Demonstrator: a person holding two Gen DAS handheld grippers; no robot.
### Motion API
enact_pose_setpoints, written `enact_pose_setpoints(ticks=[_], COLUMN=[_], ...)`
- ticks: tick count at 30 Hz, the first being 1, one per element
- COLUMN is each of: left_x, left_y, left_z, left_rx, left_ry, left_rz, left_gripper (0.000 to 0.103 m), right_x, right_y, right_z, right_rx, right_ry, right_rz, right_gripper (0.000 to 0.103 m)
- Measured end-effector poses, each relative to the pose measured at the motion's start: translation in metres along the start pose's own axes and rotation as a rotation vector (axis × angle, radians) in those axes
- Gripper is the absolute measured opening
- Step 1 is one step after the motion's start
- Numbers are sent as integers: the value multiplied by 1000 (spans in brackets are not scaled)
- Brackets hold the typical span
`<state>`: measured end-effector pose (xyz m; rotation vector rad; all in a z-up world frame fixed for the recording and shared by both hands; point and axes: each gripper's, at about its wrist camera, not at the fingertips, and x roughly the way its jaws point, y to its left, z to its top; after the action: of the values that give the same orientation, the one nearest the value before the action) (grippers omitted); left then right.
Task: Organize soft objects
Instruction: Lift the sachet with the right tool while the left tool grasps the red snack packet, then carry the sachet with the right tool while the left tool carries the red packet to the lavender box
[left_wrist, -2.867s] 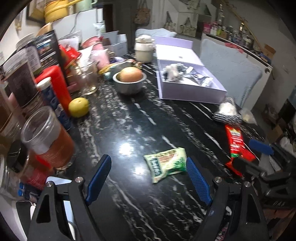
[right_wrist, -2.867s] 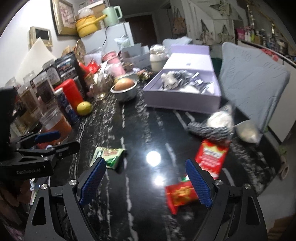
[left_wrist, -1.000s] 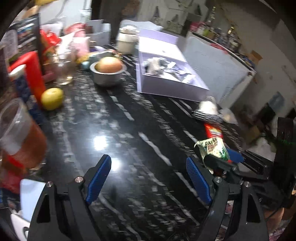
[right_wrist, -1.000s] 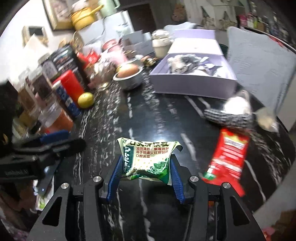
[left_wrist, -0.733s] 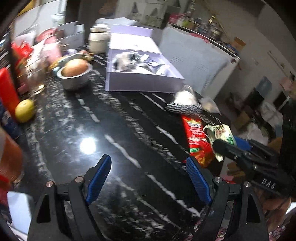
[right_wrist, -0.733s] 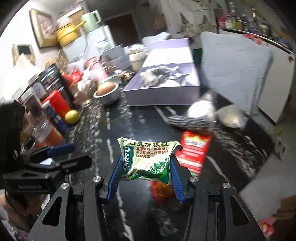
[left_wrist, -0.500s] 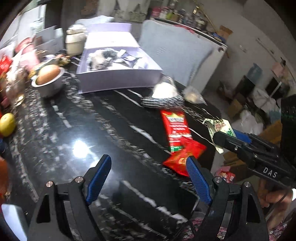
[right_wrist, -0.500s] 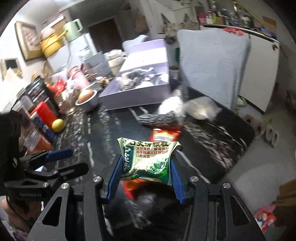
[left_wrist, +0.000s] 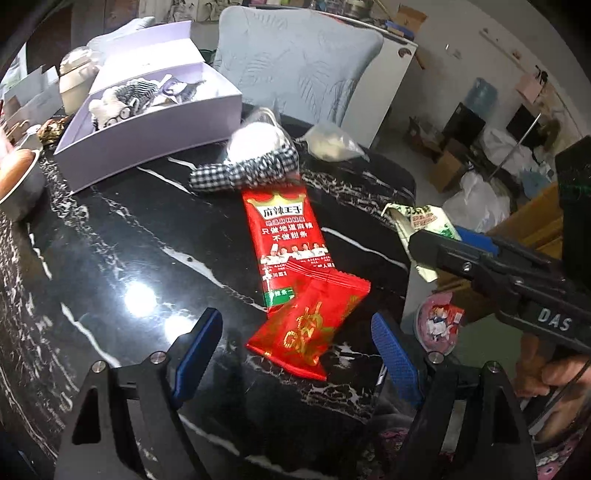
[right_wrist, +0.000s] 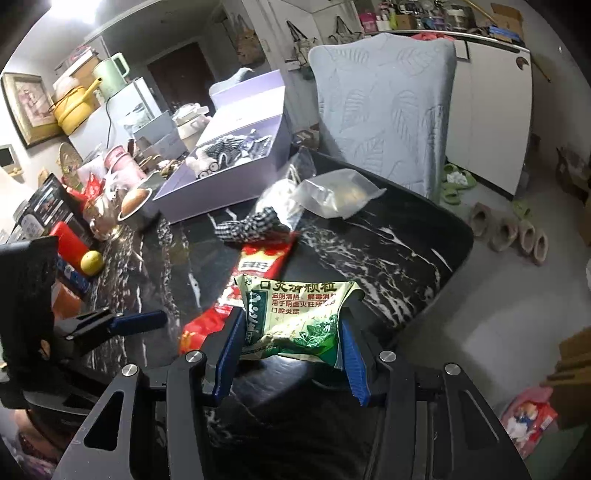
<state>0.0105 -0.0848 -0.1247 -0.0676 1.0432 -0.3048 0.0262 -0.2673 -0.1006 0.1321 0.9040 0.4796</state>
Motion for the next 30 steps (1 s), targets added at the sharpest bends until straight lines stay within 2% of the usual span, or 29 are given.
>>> enact_pose_setpoints(ticks=[2,4,7,8,9,11,20,30], left_x=[5,9,17,17,17,16,-6,-34], left_y=[-2,-2,-3,-4,-8,-12,-2,18], left_z=[0,-1,-3,-3,-4,-5,-10,-21], left_rx=[12,22,31,45,83,115,86,4], left_ry=[6,9,16,3,-3,-16,-55,-106], left_rz=[10,17,24,38,62,76,65,73], left_gripper=[83,78,58,45,39,35,34,34], right_x=[2,3,5,5,6,6,10,7], right_y=[-4,-7,-10,-10,-10,-10,0,28], right_z=[-2,-3,-5,-6,-6,-7,-9,-14], right_rx=[7,15,20,20,20,21,8,-47], right_ry=[5,11,18,20,22,24,35,42], right_rz=[5,8,11,11,12,16,38,77], right_gripper=[49,49,49,49,49,49,49,49])
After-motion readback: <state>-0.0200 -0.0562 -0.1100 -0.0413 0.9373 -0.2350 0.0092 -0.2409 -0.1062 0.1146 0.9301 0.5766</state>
